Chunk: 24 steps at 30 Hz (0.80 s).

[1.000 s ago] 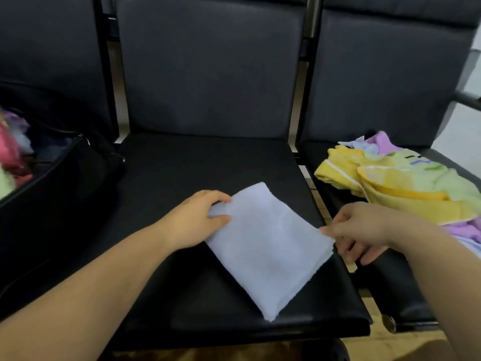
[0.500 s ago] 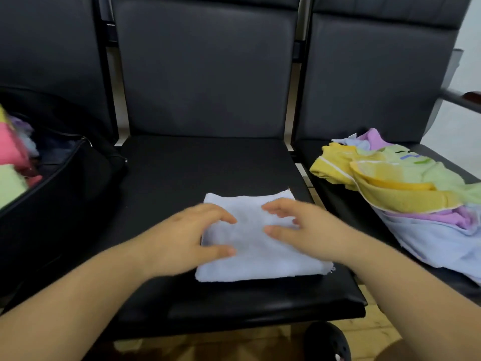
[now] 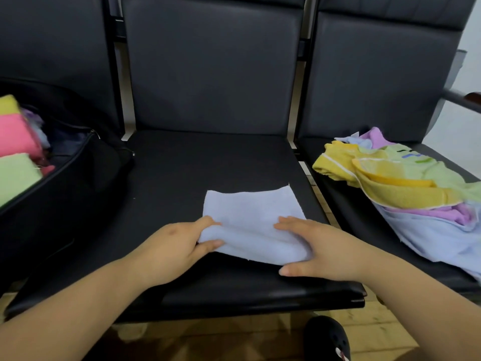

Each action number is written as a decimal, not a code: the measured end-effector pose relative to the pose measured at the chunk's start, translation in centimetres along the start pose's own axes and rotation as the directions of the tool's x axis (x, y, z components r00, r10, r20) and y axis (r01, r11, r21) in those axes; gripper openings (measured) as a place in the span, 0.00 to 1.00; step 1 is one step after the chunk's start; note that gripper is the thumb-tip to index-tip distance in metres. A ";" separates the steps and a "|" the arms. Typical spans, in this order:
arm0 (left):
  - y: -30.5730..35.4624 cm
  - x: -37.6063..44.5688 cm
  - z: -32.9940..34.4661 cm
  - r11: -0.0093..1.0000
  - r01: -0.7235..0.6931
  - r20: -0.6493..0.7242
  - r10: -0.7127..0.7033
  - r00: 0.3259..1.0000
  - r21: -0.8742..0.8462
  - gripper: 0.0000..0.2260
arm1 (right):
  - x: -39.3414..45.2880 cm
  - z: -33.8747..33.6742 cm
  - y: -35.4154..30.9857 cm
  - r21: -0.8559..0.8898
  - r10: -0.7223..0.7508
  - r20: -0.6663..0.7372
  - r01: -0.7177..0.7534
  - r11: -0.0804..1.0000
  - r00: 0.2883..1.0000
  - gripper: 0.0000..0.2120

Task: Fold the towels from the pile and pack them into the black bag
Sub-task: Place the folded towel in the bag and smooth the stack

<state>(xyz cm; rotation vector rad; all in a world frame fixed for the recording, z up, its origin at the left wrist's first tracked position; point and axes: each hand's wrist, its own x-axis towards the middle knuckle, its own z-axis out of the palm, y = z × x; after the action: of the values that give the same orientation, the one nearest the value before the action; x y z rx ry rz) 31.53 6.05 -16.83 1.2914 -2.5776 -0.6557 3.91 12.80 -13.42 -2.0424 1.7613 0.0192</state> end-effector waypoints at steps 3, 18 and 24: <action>0.4 0.6 -1.1 0.991 0.062 -0.060 -0.070 0.996 -0.117 0.20 | 0.1 -0.4 0.1 -0.044 0.038 -0.035 -0.039 0.998 0.999 0.38; -0.4 6.7 -2.2 0.792 0.336 -0.143 -0.463 0.875 -0.510 0.22 | 5.4 -2.6 1.0 0.587 0.345 -0.202 -0.168 0.792 0.917 0.11; -0.4 8.7 -1.4 0.840 0.541 -0.110 -0.541 0.834 -0.029 0.26 | 6.8 -2.9 0.6 0.667 0.482 0.012 -0.366 0.649 0.876 0.21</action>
<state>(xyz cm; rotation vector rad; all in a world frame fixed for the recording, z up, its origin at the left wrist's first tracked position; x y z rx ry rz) 27.00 -1.53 -16.02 2.0238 -2.1106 -0.6344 3.80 5.42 -12.98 -1.1193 1.9467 -0.5681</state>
